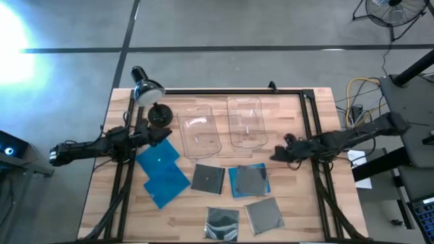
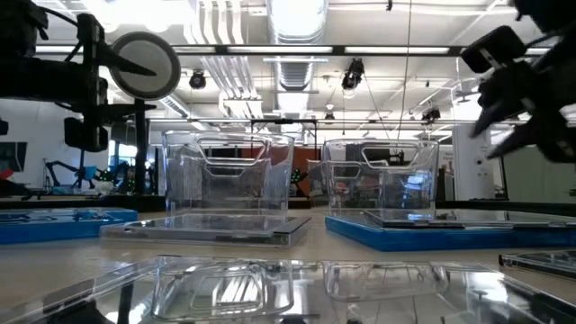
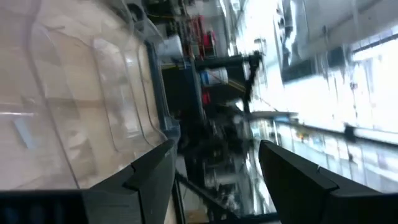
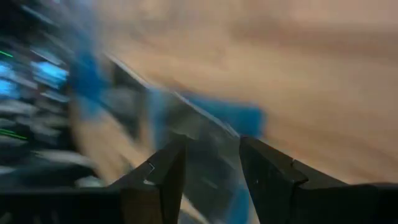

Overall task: Pick & place jewel cases by type
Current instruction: Put the top right black CD case into the right transparent bin

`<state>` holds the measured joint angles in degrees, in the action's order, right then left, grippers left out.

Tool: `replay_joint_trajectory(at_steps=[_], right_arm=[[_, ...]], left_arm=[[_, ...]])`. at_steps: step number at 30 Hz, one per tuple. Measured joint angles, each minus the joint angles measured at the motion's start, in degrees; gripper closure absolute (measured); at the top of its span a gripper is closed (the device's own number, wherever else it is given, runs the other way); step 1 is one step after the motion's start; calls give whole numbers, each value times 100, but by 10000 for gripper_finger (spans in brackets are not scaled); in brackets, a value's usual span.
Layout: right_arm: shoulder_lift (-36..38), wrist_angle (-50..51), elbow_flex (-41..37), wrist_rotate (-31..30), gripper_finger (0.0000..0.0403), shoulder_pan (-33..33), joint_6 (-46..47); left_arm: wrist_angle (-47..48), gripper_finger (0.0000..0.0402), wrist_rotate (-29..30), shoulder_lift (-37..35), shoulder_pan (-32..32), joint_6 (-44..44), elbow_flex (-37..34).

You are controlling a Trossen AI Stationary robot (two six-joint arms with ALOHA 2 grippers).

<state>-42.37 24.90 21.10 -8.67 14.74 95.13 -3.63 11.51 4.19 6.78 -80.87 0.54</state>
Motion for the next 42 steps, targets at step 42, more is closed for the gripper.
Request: replay_joint_trajectory(at_steps=[42], right_arm=[[-2749, -1955, -146, -854, 158, 1638, 1741]], left_arm=[[-201, 188, -1457, 5471, -1555, 3074, 3684]])
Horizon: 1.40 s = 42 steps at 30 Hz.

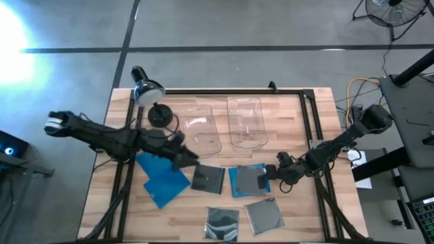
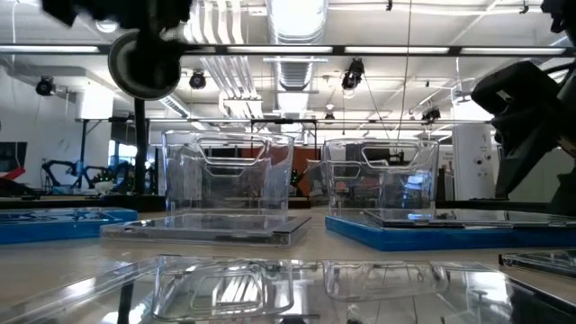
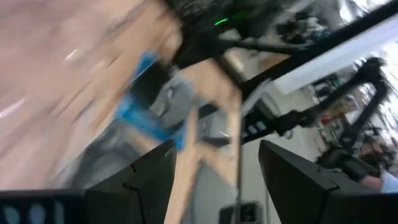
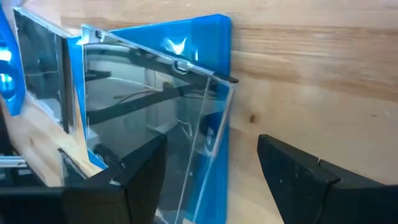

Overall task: Pick & place jewel cases by type
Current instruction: Put the top right black CD case into the right transparent bin

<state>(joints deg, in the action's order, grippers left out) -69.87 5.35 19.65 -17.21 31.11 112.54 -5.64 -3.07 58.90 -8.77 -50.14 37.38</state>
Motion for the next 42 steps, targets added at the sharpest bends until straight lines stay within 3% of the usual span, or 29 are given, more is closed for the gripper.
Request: replay_joint_trajectory(at_steps=[5, 11, 30, 42], right_arm=[[22, -470, -335, -330, 158, 11, 120], [15, -1261, -725, -682, 158, 11, -31], [-7, -1620, -675, -174, 158, 17, -1107], [-2, -1629, -681, -74, 159, 33, -1359]], left_arm=[[208, 188, 210, 1062, -7, 235, 717], [175, 188, 294, 2109, -9, -70, 1436], [587, 188, 35, 5178, -291, -412, 3508], [1192, 188, -71, 5922, -335, -482, 4094]])
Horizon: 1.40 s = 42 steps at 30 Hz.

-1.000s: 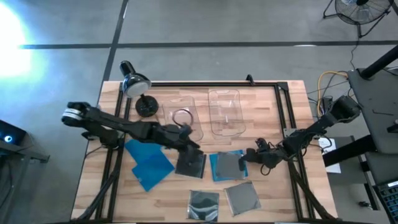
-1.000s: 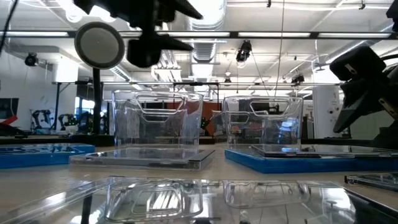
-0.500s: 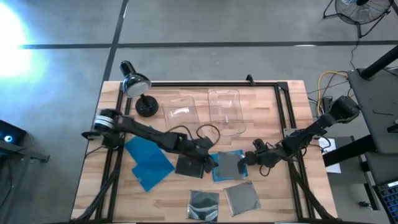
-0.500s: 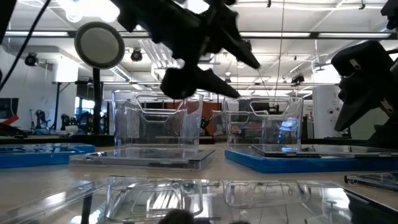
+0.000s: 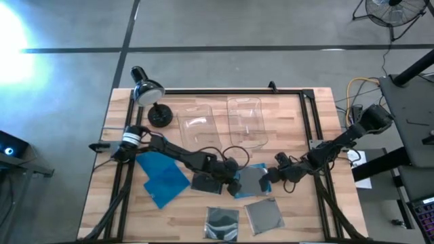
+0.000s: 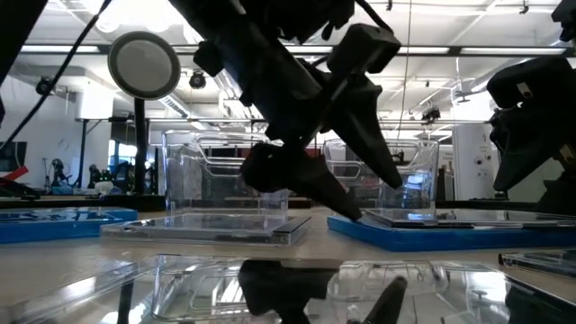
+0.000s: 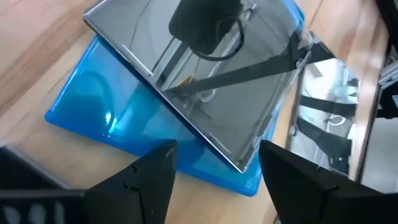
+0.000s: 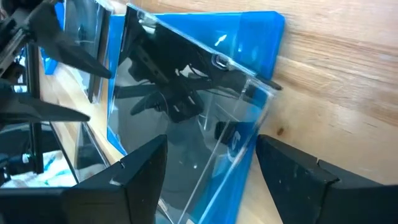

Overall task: Pick & place jewel cases by type
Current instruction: Put the top right black CD case into the right transparent bin

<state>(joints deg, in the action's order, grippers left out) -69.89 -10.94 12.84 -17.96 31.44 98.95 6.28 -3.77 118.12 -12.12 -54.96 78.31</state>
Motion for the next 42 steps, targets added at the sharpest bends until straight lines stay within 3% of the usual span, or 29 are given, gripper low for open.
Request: replay_joint_trajectory(at_steps=[17, 26, 42], right_arm=[[248, 84, 198, 230, 184, 7, -338], [540, 860, 214, 170, 184, 4, -310], [50, 621, 212, -35, 184, -14, -195]], left_arm=[[63, 188, 3, 14, 2, 46, 25], [128, 188, -87, 14, 7, 109, 25], [127, 188, -133, 14, 15, 265, 19]])
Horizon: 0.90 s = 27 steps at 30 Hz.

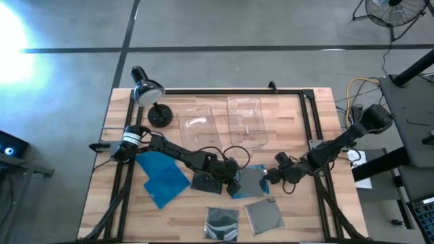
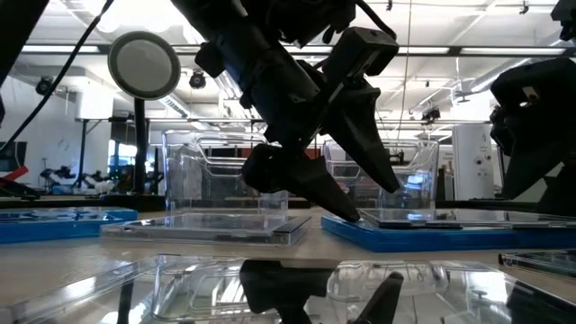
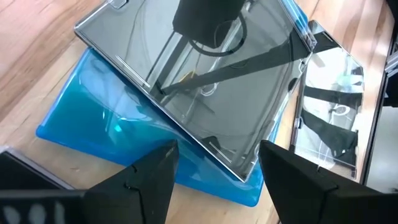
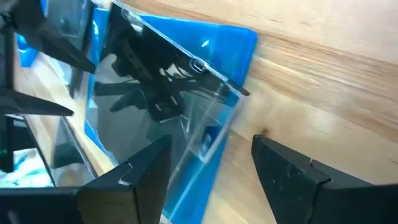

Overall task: Pick & place jewel cases by type
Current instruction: Put the top right black CD case into the right transparent bin

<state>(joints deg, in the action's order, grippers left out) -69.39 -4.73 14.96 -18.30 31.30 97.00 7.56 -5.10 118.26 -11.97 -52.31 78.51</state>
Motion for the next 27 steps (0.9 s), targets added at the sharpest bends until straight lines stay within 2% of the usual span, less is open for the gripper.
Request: replay_joint_trajectory(at_steps=[5, 27], right_arm=[[-2, -59, 72, -184, 184, -23, -147], [119, -79, 582, -55, 184, -19, -425]], left_arm=[[-160, 188, 4, 4, 34, 6, -11], [-455, 188, 72, 13, 138, 133, -16]])
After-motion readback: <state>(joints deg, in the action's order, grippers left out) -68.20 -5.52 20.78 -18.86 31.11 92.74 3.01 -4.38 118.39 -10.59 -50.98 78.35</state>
